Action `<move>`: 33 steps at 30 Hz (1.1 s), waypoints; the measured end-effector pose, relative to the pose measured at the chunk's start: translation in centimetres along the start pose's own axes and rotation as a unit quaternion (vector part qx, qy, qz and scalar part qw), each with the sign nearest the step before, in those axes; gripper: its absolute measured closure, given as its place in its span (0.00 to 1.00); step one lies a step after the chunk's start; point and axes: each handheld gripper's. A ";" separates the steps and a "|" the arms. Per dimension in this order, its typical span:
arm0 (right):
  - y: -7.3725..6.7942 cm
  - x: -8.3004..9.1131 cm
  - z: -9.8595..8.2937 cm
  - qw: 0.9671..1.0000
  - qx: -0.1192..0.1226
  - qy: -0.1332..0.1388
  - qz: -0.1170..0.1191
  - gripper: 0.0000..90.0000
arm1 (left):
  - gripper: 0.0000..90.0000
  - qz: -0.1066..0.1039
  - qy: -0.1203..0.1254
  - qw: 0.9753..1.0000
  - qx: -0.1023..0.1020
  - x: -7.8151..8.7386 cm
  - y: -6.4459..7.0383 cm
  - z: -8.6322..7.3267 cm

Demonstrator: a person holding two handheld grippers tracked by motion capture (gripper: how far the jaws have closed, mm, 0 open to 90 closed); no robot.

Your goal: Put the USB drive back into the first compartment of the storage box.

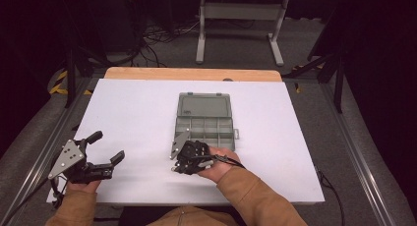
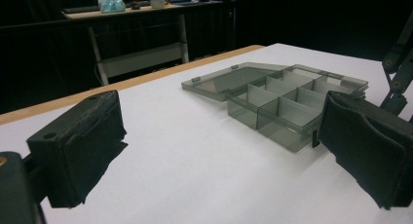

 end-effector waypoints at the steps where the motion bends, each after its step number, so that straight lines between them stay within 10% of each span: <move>1: 0.1 0.1 0.0 1.000 -0.002 0.001 -0.003 0.88 | 0.04 0.000 0.000 1.000 0.000 0.0 0.0 0.0; 33: 3.5 3.6 0.7 0.996 -0.031 0.057 -0.059 0.88 | 0.04 0.002 -0.002 1.000 -0.007 0.1 -0.2 0.0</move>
Point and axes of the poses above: each handheld gripper's, and its own axes: x roughly backward along the jaws, z roughly out of its top, y roughly to its right, and after that the axes turned 4 degrees about z, right-handed
